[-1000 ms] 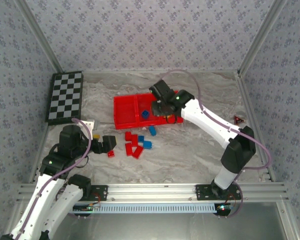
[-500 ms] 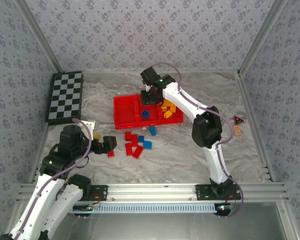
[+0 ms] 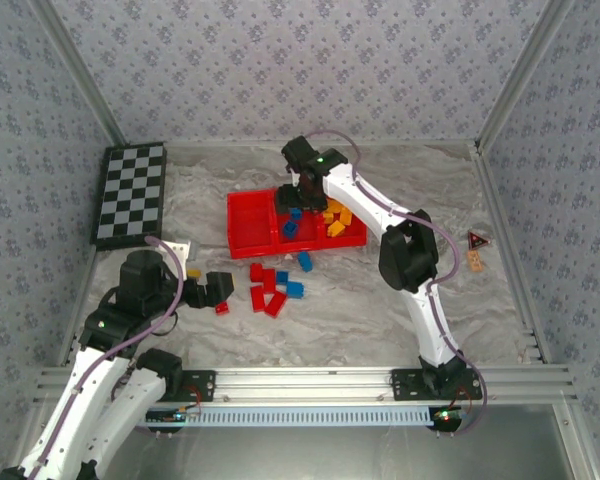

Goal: Sort the legos into containers by color
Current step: Place the lego in the container, then pick up the lego from the center of the table.

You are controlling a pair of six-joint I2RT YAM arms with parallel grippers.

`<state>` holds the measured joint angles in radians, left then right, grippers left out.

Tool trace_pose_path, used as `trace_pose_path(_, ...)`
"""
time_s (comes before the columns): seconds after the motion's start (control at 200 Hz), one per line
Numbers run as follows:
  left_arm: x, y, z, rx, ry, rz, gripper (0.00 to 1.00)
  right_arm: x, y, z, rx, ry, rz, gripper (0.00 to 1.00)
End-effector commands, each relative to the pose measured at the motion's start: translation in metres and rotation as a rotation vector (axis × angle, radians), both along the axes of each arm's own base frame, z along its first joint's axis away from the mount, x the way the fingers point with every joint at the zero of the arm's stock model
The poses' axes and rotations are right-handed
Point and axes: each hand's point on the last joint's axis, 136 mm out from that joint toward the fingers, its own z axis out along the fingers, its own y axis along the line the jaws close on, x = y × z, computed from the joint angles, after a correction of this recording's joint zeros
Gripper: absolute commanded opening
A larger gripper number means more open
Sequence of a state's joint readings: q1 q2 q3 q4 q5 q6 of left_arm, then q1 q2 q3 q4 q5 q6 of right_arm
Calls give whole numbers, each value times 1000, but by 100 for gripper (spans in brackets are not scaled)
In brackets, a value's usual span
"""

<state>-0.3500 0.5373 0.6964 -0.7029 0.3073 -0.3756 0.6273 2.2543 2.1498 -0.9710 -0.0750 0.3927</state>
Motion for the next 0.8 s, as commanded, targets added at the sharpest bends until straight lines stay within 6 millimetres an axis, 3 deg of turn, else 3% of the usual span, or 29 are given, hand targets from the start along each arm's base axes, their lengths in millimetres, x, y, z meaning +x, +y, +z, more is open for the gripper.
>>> trace_pose_path(0.0,-1,-5,1,-7,-16,-31,100,-12,-8,40,-25,-55,1,82)
trace_pose_path(0.25,-1,-5,1,-6,-16,-31,100,-65,-18,61,-70,-77,20,90)
trace_pose_path(0.43,-2,-5,2,-7,-19,-31,100,-105,-18,58,-23,-106,101,92)
trace_pose_path(0.59,-1,-5,2,-6,-20,-32,100,-147,-6,44,-32,-175,394,97)
trace_pose_path(0.795,0,-3,1,0,-21,-23,100,-189,-9,16,-291,-422,891,100)
